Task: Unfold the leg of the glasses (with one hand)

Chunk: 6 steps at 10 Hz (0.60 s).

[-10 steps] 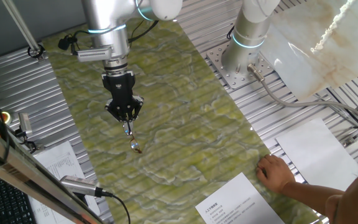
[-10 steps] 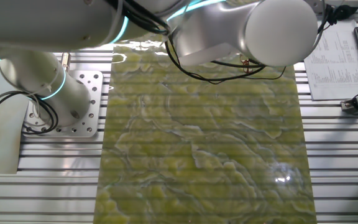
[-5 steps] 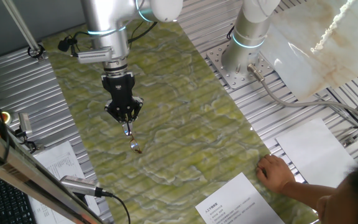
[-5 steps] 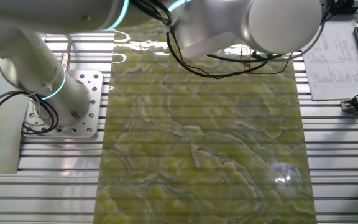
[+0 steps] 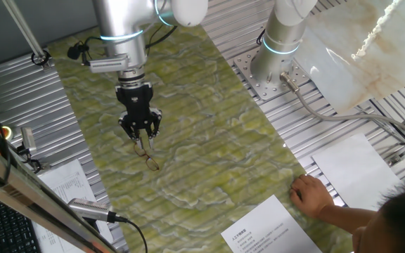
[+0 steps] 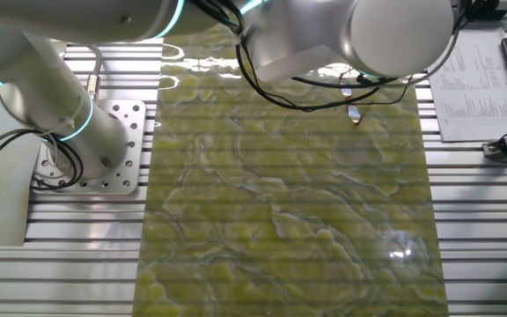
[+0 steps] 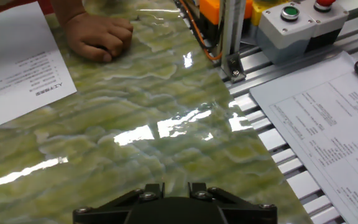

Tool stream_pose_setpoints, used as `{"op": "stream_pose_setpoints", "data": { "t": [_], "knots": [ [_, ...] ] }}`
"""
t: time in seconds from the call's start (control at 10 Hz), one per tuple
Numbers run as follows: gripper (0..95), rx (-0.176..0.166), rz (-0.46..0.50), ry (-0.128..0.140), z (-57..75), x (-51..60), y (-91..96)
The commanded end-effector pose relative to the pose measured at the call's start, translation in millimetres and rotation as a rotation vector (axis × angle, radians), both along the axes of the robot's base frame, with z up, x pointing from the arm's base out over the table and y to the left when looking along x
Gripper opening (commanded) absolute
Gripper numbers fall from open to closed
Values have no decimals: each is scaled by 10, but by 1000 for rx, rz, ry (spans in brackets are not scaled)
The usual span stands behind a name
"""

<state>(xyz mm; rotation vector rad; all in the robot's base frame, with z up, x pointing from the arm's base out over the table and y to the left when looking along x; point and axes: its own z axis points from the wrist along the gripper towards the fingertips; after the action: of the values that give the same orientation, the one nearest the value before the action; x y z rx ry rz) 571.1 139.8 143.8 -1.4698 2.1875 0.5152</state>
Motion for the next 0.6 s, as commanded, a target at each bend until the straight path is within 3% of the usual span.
{"op": "stream_pose_setpoints", "data": {
  "t": [0.1, 0.2, 0.4, 0.5, 0.6],
  "knots": [
    [190, -9, -17, 21, 24, -3, 4],
    [190, -16, -23, 28, 34, 1, 8],
    [190, -155, -171, 138, 215, -11, 64],
    [0, -220, -236, 180, 334, -17, 106],
    [0, -277, -302, 207, 422, -37, 132]
  ]
}}
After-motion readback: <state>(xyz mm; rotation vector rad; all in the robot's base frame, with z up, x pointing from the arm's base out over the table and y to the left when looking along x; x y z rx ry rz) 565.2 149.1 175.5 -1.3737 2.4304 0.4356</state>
